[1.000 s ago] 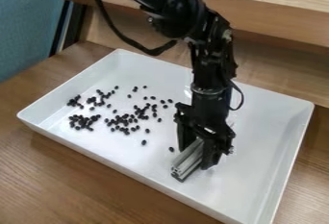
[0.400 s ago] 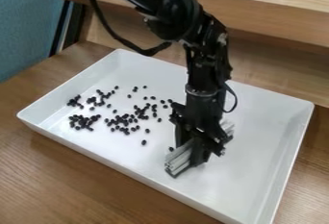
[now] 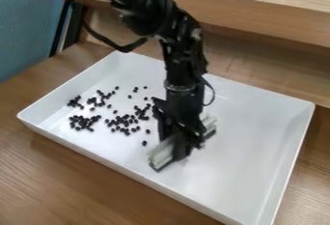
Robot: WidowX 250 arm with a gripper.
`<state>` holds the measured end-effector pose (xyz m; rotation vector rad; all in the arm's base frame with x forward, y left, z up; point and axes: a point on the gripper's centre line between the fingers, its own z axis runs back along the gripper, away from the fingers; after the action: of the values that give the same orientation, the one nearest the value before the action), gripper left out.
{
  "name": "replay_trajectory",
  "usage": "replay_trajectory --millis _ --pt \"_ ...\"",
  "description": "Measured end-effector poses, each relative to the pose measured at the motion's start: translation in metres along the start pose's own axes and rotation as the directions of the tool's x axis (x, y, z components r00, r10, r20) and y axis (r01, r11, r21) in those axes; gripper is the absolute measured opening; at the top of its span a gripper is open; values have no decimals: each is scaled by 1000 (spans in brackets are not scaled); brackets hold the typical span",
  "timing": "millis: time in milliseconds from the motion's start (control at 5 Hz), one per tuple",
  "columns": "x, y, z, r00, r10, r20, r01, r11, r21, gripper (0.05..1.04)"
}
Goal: Sweep into pile
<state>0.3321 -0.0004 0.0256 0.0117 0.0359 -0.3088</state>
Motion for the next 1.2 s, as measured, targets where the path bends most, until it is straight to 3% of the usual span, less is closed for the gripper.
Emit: replay_trajectory --millis 400,800,1000,1200 --pt "-10 34 0 1000 -3 13 2 1000 25 404" --pt "7 62 -1 987 -159 5 158 986 56 404" --pt "18 72 -2 983 -186 0 186 981 57 404" --pt "24 78 -3 989 -144 23 144 989 31 404"
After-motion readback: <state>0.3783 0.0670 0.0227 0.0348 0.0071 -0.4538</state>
